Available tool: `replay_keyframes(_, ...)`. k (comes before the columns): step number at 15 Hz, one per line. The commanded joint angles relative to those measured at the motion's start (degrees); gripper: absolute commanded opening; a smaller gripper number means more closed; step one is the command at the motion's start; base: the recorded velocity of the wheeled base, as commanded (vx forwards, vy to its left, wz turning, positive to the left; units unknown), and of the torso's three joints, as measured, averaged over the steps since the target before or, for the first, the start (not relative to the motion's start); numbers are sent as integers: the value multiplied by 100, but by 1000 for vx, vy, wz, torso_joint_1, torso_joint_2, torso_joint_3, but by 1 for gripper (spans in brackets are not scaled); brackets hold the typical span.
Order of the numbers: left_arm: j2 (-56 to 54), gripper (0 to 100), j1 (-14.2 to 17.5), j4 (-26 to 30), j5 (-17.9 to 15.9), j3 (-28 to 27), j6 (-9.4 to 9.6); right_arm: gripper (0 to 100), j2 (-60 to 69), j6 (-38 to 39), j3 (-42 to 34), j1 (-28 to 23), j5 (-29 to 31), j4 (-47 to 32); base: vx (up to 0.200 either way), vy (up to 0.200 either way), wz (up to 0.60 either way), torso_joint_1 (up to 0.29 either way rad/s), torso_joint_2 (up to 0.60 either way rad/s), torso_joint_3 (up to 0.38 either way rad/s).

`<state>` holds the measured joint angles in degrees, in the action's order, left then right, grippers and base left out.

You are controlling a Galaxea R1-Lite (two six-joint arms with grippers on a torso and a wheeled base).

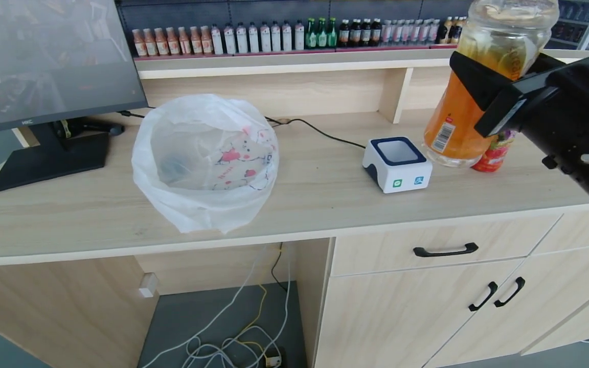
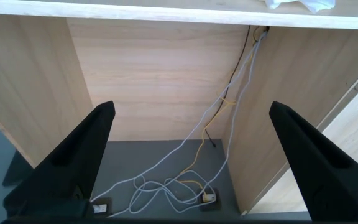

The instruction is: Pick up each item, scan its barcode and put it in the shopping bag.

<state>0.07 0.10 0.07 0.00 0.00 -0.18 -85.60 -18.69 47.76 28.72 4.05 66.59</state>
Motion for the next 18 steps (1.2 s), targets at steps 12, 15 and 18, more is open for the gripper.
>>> replay_keyframes(12, 1, 100, -1, 1, 0, 0, 1, 0, -2136, -724, 875, -895, -2101, 1911, 0, 0, 0, 0, 0, 0)
replay_keyframes(15, 1, 100, -10, 1, 0, 0, 1, 0, -2435, -838, 1025, -1158, -2892, 2060, 0, 0, 0, 0, 0, 0)
replay_keyframes(18, 1, 100, -1, 1, 0, 0, 1, 0, -2822, -882, 1701, -1615, -3876, 2043, 0, 0, 0, 0, 0, 0)
